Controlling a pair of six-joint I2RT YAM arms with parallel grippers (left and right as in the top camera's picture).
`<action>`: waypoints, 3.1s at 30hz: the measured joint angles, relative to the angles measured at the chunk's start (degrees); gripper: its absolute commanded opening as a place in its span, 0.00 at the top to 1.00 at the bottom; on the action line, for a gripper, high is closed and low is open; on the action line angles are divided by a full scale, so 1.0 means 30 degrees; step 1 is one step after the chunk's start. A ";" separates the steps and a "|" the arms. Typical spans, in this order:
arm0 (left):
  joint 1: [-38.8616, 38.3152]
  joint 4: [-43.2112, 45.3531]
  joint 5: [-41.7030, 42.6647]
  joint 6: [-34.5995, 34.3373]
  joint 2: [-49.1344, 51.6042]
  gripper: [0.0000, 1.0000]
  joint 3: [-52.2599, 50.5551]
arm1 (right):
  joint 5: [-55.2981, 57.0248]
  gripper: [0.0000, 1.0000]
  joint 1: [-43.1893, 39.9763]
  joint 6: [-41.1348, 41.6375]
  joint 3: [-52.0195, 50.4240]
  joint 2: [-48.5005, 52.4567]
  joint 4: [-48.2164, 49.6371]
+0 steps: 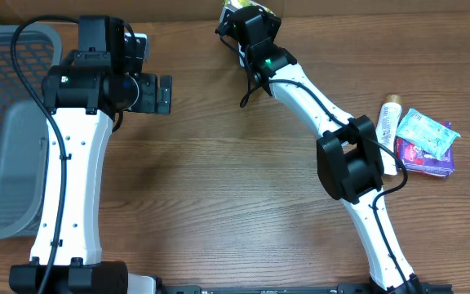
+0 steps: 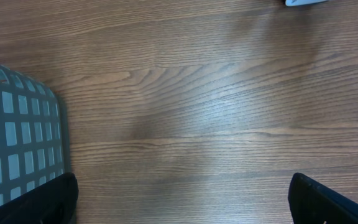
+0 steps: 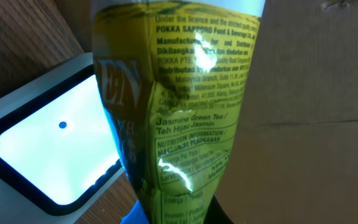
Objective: Scan the item barcode
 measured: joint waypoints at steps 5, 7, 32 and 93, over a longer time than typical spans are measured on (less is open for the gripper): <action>0.0000 -0.0007 0.0000 0.0000 0.0000 0.00 0.0000 | -0.0335 0.96 0.0000 -0.0015 0.0000 0.0000 -0.0007; 0.0000 0.0000 0.0000 0.0000 0.0000 0.00 0.0000 | -0.0474 0.96 0.0000 0.0000 0.0000 0.0000 0.0007; 0.0000 -0.0007 0.0000 0.0000 0.0000 0.00 0.0000 | -1.3879 0.96 -0.1909 1.6269 0.0124 -0.8233 -1.5548; 0.0000 0.0000 0.0000 0.0000 0.0000 0.00 0.0000 | -1.1883 0.00 -1.0987 2.5019 -0.9216 -2.9288 -2.4458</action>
